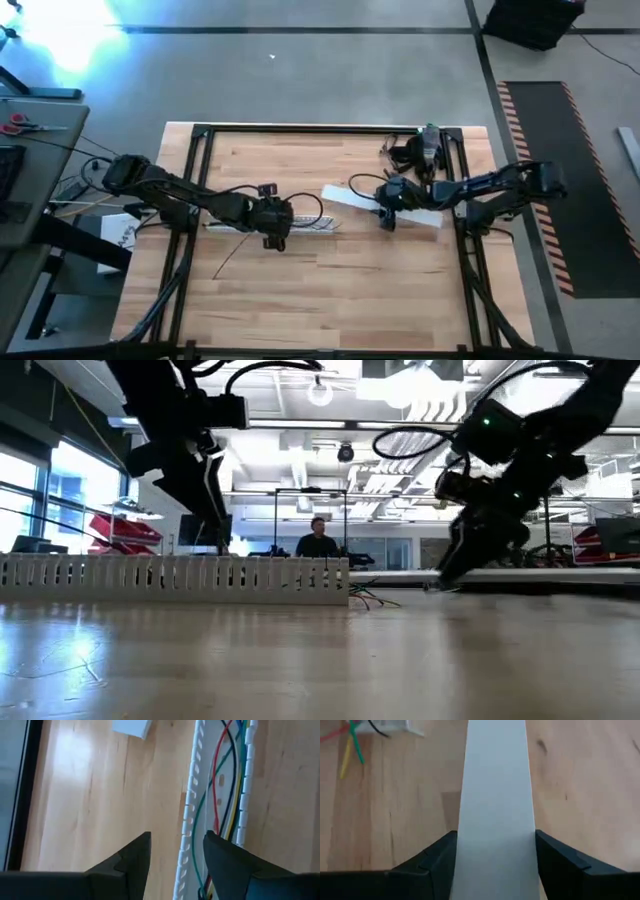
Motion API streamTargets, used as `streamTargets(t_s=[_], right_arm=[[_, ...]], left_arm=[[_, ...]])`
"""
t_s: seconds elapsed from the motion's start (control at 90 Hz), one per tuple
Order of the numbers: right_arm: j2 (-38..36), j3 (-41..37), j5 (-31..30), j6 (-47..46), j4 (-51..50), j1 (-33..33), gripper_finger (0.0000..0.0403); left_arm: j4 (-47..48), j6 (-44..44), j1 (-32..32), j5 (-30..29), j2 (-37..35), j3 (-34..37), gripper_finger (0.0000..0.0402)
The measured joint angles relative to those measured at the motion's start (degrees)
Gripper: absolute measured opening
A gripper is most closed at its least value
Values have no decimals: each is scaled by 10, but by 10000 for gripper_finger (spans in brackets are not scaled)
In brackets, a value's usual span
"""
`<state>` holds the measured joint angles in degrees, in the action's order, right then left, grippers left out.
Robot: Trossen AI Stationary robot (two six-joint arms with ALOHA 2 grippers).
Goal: Ziptie cables
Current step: Close the white cable duct
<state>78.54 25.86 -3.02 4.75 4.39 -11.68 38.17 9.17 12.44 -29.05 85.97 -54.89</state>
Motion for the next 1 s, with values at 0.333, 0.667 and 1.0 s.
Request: streamTargets(t_s=[0.333,0.667,1.0], right_arm=[[-21,52,113,74,-57,-40,208],[-134,52,141,61,-186,-4,208],[-137,52,50,-2,-234,87,208]], left_arm=[[32,48,29,-26,-17,0,162],[29,68,43,-47,-54,0,162],[20,62,36,-53,-54,0,162]])
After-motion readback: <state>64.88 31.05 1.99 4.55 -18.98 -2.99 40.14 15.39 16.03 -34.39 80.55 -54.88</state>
